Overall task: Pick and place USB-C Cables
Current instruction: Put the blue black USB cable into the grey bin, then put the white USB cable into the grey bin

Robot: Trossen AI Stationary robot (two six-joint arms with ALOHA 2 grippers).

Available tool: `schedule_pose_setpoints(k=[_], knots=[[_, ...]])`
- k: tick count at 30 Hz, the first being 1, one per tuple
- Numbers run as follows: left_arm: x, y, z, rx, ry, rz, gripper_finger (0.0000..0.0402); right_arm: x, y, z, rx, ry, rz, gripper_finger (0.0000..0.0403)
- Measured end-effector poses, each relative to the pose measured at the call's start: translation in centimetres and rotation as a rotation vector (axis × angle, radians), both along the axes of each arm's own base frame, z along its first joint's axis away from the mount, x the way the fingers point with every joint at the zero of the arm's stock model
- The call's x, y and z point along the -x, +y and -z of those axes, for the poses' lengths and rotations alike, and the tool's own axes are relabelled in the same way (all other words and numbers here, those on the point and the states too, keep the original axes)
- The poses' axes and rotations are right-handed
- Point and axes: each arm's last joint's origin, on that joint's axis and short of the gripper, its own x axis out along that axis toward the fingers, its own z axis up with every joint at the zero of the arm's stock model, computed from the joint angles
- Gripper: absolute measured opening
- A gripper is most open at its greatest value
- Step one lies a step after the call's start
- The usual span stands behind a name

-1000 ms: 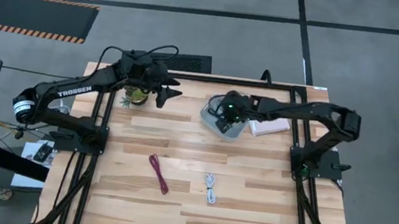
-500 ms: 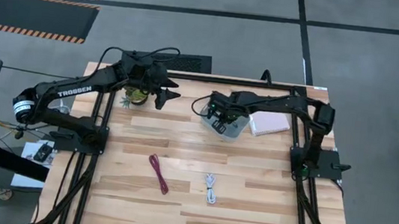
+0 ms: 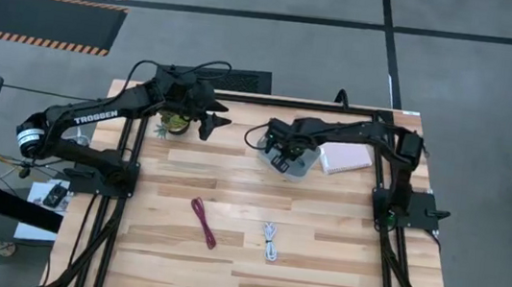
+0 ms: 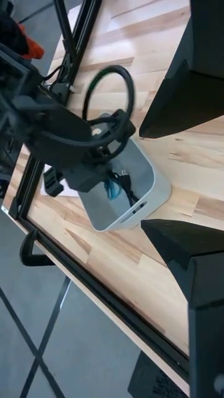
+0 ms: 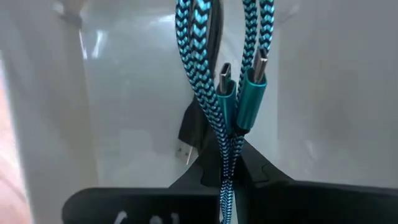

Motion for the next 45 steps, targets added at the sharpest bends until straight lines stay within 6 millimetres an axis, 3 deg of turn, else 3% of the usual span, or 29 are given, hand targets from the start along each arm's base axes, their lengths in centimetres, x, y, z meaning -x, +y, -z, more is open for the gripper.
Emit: schedule_pose_setpoints(k=[4, 15, 27, 30, 36, 39, 45], knots=[[0.0, 0.0, 0.0, 0.002, 0.002, 0.000, 0.0213, -0.3, -0.2, 1.4, 0.007, 0.039, 0.000, 0.0027], [0.0, 0.0, 0.0, 0.006, 0.004, -0.002, 0.0213, -0.2, -0.9, 1.5, 0.010, 0.027, 0.021, 0.0044], [0.1, -0.1, 0.2, 0.005, 0.024, 0.006, 0.0213, -0.3, -0.9, 1.0, 0.013, -0.002, 0.017, 0.0157], [0.2, -0.2, 0.5, 0.000, 0.059, 0.026, 0.0213, -0.2, -0.8, -0.6, 0.014, -0.013, 0.016, 0.0177], [0.6, -1.7, 1.6, 0.036, 0.160, 0.236, 0.0213, 0.2, 0.0, -6.3, 0.055, -0.133, -0.005, 0.0193], [0.5, -4.1, 2.5, 0.075, 0.265, 0.385, 0.0213, 1.0, 1.2, -9.3, 0.081, -0.215, -0.033, 0.0193], [-0.4, -10.8, 3.2, 0.029, 0.386, 0.681, 0.0213, 2.9, 3.6, -13.6, 0.109, -0.338, -0.080, 0.0186]])
